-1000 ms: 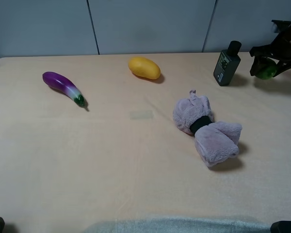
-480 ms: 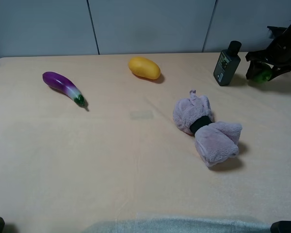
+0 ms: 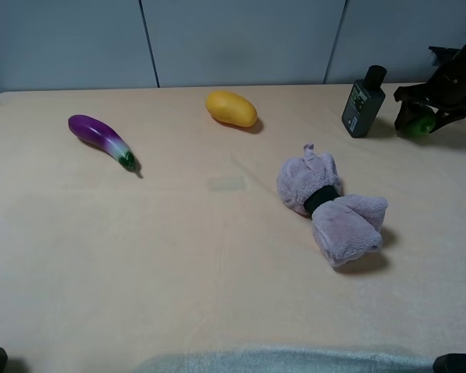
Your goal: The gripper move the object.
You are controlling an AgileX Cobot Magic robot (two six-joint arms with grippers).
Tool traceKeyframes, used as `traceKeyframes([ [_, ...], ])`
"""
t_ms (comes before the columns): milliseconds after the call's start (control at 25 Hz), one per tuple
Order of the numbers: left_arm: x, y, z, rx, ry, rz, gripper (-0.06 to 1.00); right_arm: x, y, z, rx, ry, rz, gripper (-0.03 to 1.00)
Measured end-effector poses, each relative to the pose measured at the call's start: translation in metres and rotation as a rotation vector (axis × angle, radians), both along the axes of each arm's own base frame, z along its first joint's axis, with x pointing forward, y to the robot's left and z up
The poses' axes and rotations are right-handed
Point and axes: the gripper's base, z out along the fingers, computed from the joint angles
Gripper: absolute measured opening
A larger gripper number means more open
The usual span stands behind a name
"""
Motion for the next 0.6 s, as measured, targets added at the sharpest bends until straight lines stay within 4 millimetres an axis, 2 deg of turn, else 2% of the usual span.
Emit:
traceKeyframes([
  [400, 0.0, 0.0, 0.0, 0.0, 0.0, 0.0, 0.95, 0.0001, 0.0001, 0.0, 0.001, -0.001, -0.001, 0.49],
  [600, 0.0, 0.0, 0.0, 0.0, 0.0, 0.0, 0.95, 0.0001, 0.0001, -0.0007, 0.004, 0.001, -0.014, 0.66],
])
